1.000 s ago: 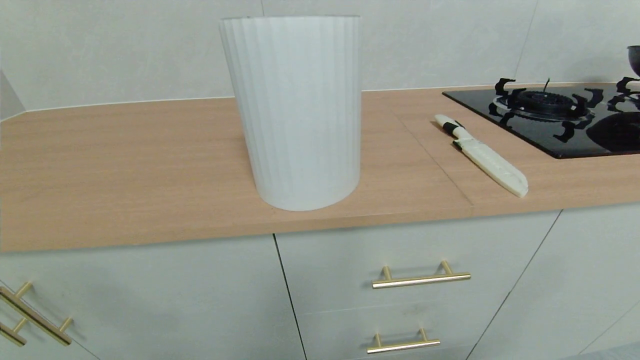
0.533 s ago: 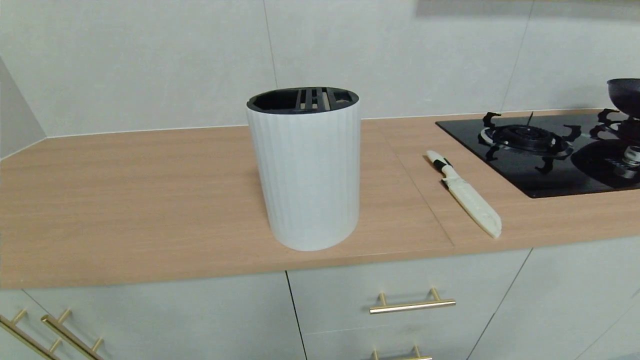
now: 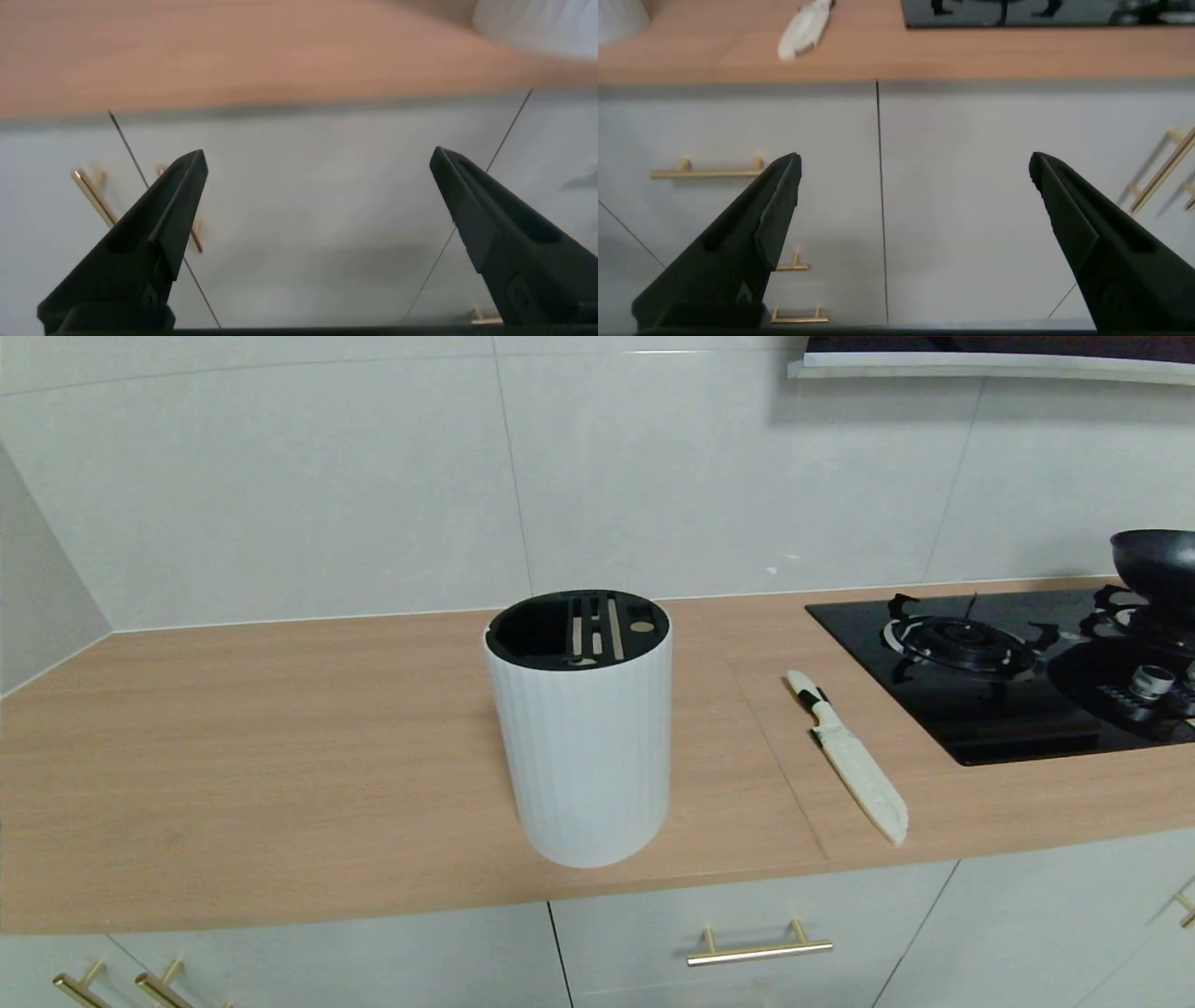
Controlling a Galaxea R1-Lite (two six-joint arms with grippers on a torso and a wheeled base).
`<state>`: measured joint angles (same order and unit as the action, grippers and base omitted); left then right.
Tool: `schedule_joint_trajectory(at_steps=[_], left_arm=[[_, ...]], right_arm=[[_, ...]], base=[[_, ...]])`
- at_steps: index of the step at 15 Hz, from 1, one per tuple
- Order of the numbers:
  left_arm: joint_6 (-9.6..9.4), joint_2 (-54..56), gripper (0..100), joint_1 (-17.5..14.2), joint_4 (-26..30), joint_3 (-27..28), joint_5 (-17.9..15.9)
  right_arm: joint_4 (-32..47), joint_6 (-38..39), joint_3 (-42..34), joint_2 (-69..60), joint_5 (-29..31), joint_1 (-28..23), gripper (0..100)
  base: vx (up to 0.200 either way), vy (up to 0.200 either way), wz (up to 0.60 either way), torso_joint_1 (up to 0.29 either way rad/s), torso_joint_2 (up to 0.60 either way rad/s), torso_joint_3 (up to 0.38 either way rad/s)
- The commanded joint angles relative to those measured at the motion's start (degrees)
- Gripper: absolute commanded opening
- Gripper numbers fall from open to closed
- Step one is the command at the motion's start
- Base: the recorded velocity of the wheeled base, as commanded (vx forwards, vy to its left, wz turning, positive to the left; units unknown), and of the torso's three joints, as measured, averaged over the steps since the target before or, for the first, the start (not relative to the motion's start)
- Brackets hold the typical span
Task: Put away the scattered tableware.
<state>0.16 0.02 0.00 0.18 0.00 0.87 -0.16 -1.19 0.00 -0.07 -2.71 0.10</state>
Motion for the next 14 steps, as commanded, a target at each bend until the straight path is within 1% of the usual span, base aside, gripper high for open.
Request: schedule_joint_trajectory(at_steps=[1,7,14], left_arm=[[0.02,0.0,100,0.0,0.0,0.0,0.0],[0.02,0.0,100,0.0,0.0,0.0,0.0],[0.02,0.0,100,0.0,0.0,0.0,0.0]], right_arm=[[0.0,0.0,0.0,0.1,0.0,0.0,100],[0.0,0.0,0.0,0.1,0.0,0.0,100],[0.0,0.0,0.0,0.1,0.0,0.0,100]], base=[[0.0,0.0,0.0,0.212,-0.51,-0.29],[0.0,0.0,0.0,0.233,-0.53,-0.295],[0.0,0.0,0.0,0.274,-0.59,-0.313]])
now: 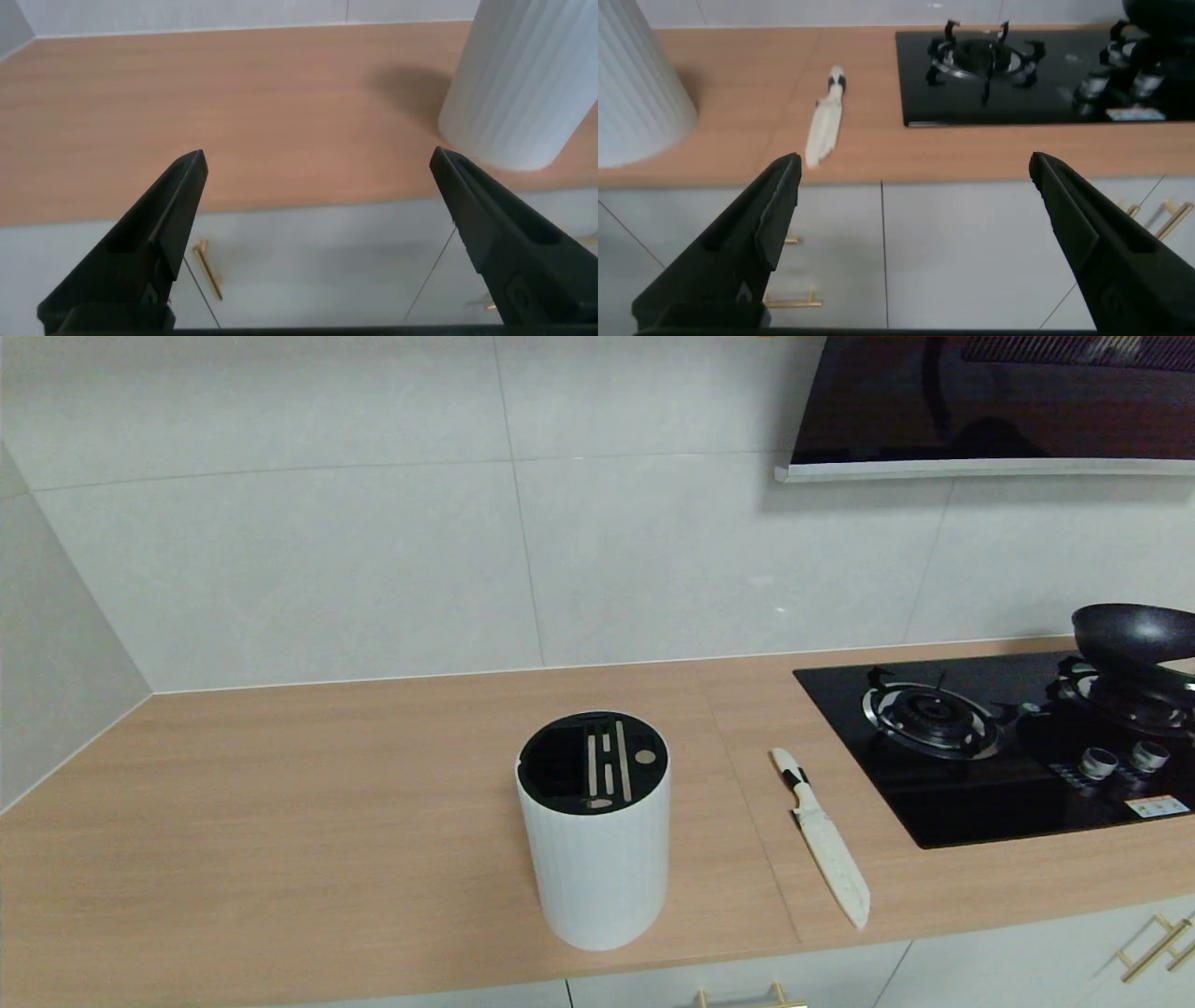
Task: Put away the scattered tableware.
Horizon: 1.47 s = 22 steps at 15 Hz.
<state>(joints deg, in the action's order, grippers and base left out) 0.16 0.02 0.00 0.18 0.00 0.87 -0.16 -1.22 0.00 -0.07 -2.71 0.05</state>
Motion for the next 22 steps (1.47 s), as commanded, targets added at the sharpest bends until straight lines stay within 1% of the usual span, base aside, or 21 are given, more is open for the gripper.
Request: schedule_joint_trajectory(at_steps=[1,6,12,14,22], left_arm=[[0.02,0.0,100,0.0,0.0,0.0,0.0],[0.02,0.0,100,0.0,0.0,0.0,0.0],[0.02,0.0,100,0.0,0.0,0.0,0.0],[0.02,0.0,100,0.0,0.0,0.0,0.0],[0.02,0.0,100,0.0,0.0,0.0,0.0]], right_arm=[[0.0,0.0,0.0,0.1,0.0,0.0,100],[0.0,0.1,0.0,0.1,0.0,0.0,100],[0.0,0.2,0.0,0.1,0.2,0.1,100],[0.0,0.3,0.0,0.1,0.2,0.1,100],[0.0,0.2,0.0,0.1,0.2,0.0,100]], base=[[0.0,0.0,0.0,0.242,-0.51,-0.286],[0.0,0.0,0.0,0.172,-0.35,-0.186],[0.0,0.0,0.0,0.0,0.0,0.0],[0.0,0.0,0.6,0.005,0.0,0.0],[0.0,0.0,0.0,0.0,0.0,0.0]])
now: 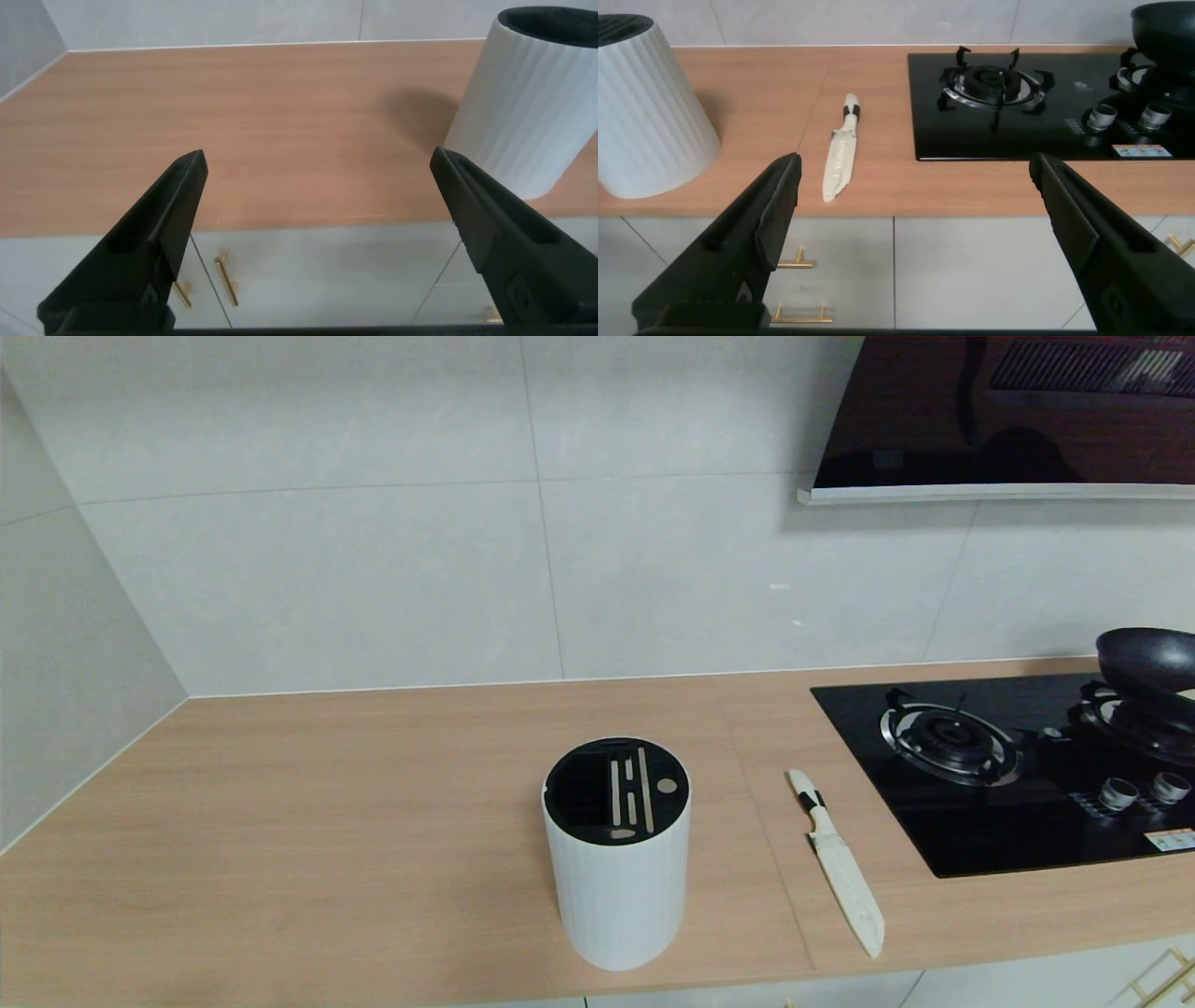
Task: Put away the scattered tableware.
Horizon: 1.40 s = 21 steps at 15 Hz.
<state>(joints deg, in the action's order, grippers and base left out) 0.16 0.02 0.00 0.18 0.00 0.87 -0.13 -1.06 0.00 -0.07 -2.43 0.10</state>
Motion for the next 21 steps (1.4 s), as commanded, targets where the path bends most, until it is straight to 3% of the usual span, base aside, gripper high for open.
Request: schedule_joint_trajectory(at_steps=[1,11,13,17,21], left_arm=[[0.02,0.0,100,0.0,0.0,0.0,0.0],[-0.07,0.0,100,0.0,0.0,0.0,0.0],[-0.07,0.0,100,0.0,0.0,0.0,0.0],[-0.07,0.0,100,0.0,0.0,0.0,0.0],[0.02,0.0,100,0.0,0.0,0.0,0.0]], right_arm=[[0.0,-0.1,0.0,0.1,0.0,0.1,100],[0.0,-0.5,0.0,0.1,0.0,0.1,100],[0.3,0.2,7.0,0.5,-2.4,0.2,100],[3.3,0.2,14.3,15.1,-7.9,1.5,100],[3.0,-0.1,23.8,41.0,-10.5,2.5,100]], base=[[0.0,0.0,0.0,0.0,0.0,0.0],[0.0,0.0,0.0,0.0,0.0,0.0],[0.0,0.0,0.0,0.0,0.0,0.0],[0.0,0.0,0.0,0.0,0.0,0.0],[0.0,0.0,0.0,0.0,0.0,0.0]])
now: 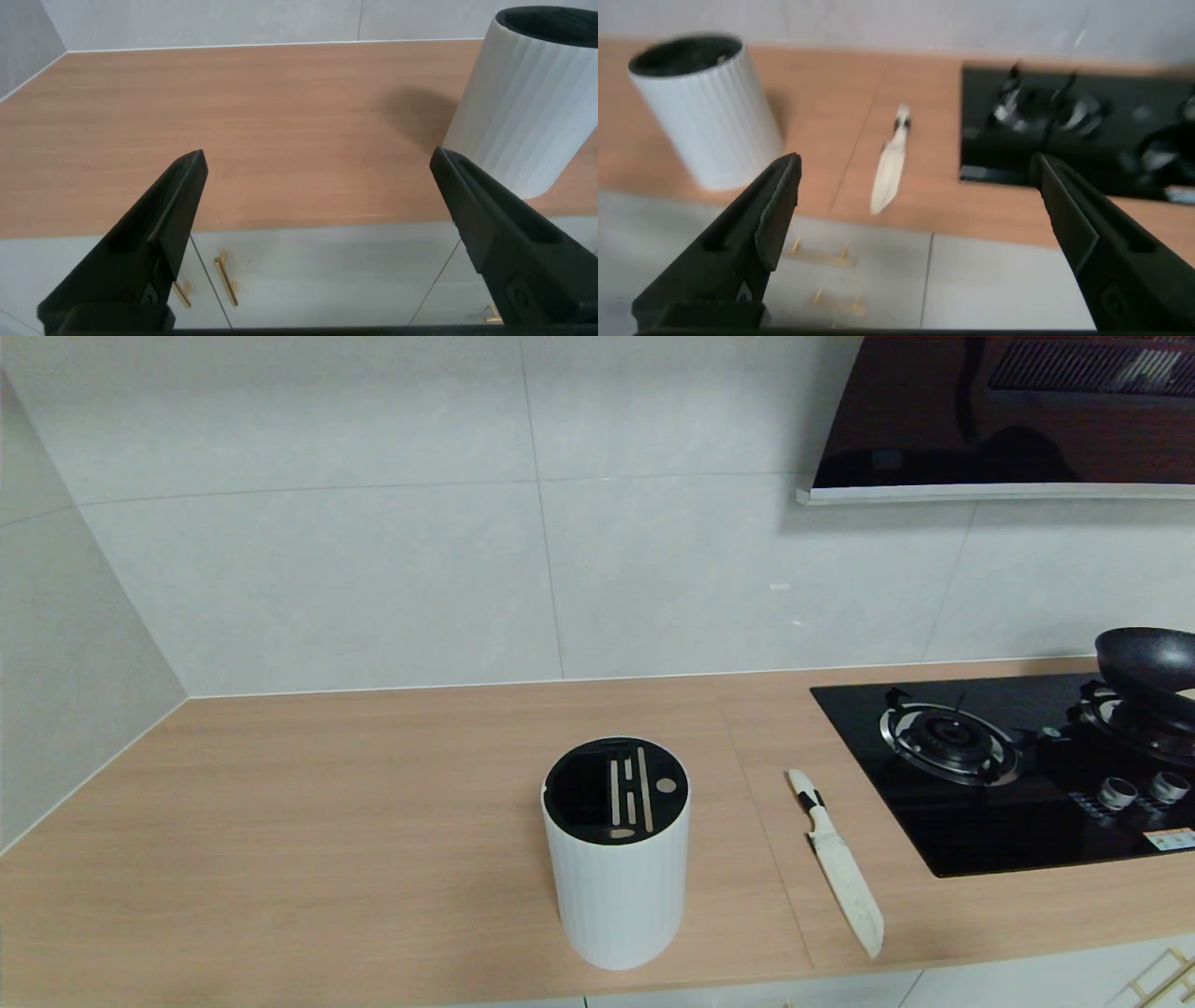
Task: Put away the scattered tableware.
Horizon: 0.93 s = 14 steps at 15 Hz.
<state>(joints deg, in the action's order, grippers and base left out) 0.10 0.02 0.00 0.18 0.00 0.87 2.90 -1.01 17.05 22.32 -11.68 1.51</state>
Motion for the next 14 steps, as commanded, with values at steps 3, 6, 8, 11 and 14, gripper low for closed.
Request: schedule_joint_trajectory(at_steps=[3,6,8,11,14], left_arm=[[0.08,0.0,100,0.0,0.0,0.0,0.0],[-0.01,0.0,100,0.0,0.0,0.0,0.0],[-0.01,0.0,100,0.0,0.0,0.0,0.0],[-0.01,0.0,100,0.0,0.0,0.0,0.0],[-0.01,0.0,100,0.0,0.0,0.0,0.0]], right_arm=[[-0.1,0.0,11.9,32.3,0.0,6.4,100],[-6.0,0.0,14.7,45.2,3.4,10.4,100],[-13.1,0.0,15.6,53.5,5.2,11.5,100],[-21.4,0.0,18.2,65.4,9.7,13.8,100],[-22.2,0.0,21.1,72.4,11.3,15.5,100]], base=[[0.0,0.0,0.0,0.0,0.0,0.0],[0.0,0.0,0.0,0.0,0.0,0.0],[0.0,0.0,0.0,0.0,0.0,0.0],[0.0,0.0,0.0,0.0,0.0,0.0],[0.0,0.0,0.0,0.0,0.0,0.0]])
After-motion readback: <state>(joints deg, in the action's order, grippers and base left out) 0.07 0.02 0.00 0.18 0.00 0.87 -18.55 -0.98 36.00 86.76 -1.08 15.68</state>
